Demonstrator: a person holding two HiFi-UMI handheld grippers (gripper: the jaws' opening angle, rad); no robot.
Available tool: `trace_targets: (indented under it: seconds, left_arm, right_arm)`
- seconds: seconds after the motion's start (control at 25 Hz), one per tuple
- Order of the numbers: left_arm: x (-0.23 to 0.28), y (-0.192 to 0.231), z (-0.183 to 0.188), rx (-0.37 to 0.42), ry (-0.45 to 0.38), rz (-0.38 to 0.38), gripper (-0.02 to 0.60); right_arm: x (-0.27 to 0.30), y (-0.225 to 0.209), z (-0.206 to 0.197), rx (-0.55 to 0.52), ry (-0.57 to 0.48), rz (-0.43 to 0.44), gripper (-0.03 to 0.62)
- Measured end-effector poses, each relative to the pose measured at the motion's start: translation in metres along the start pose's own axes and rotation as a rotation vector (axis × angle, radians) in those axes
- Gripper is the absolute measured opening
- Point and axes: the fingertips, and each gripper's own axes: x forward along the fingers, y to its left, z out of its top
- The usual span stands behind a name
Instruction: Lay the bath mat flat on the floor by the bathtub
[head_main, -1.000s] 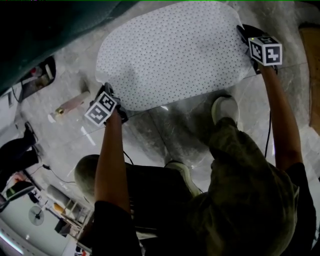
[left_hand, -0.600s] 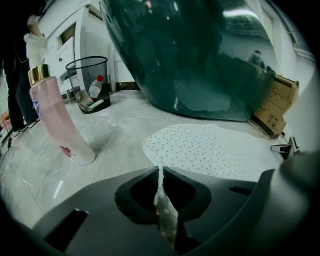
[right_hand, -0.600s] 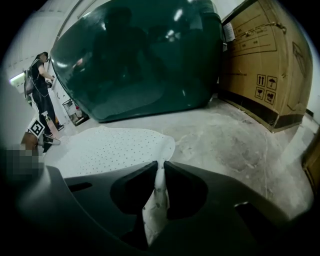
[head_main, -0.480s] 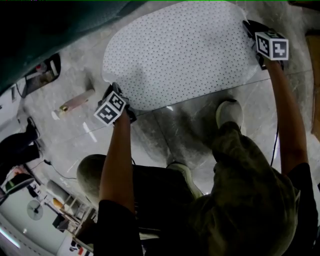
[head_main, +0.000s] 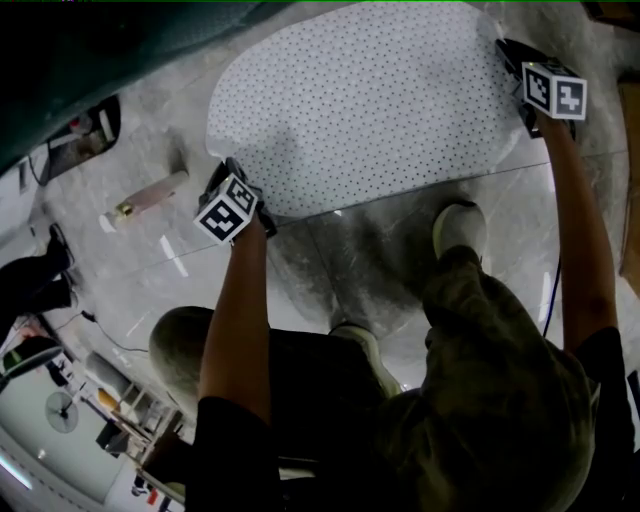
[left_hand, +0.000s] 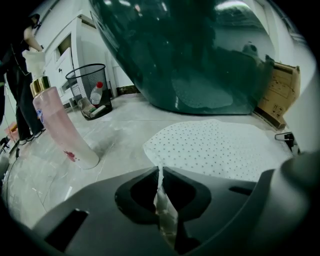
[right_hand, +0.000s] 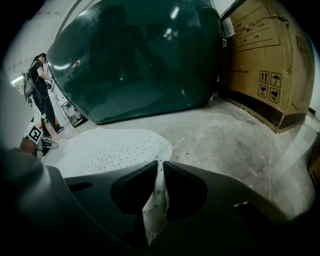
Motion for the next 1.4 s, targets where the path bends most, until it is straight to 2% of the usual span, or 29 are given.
trace_targets:
  seconds: [0.24,0.36,0.52,0.84,1.08,1.16,1.24,1.28,1.36,1.4]
  left_arm:
    - [-0.003,0.002,0.003,-0.004,-0.008,0.064,0.043]
    - [-0.003,0.007,-0.003,-0.049,0.016,0.092,0.043]
    - [-0.009,0.010,-0.009,-0.067,-0.007,0.127,0.043]
    - [0.003,0.012,-0.012,-0.053,0.052,0.079,0.046]
    - [0.009,0.026,-0.025,-0.049,0.134,0.066,0.122]
    - [0.011,0.029,-0.032,-0.021,0.168,0.071,0.122]
    - [0.010,0.031,-0.040,0.019,0.207,0.078,0.121]
    - [0.009,0.032,-0.042,0.030,0.217,0.089,0.121]
    - [0.007,0.032,-0.041,0.039,0.201,0.101,0.130]
    - [0.008,0.027,-0.036,0.047,0.177,0.084,0.133]
  right_arm:
    - [0.000,-0.001,0.006,-0.011,-0.001,-0.002,0.057]
    - [0.000,-0.002,0.005,-0.001,-0.005,-0.011,0.057]
    - [-0.002,-0.005,-0.002,0.020,-0.009,-0.012,0.058]
    - [0.001,-0.009,-0.007,0.034,-0.002,-0.022,0.069]
    - [0.008,-0.011,-0.013,0.000,0.011,-0.032,0.094]
    - [0.009,-0.014,-0.015,0.002,0.012,-0.060,0.115]
    - [0.006,-0.019,-0.013,-0.005,-0.004,-0.123,0.172]
    - [0.004,-0.021,-0.011,-0.021,-0.018,-0.154,0.172]
    - [-0.002,-0.019,-0.003,-0.056,-0.047,-0.183,0.207]
    - [-0.004,-0.013,0.001,-0.067,-0.061,-0.175,0.207]
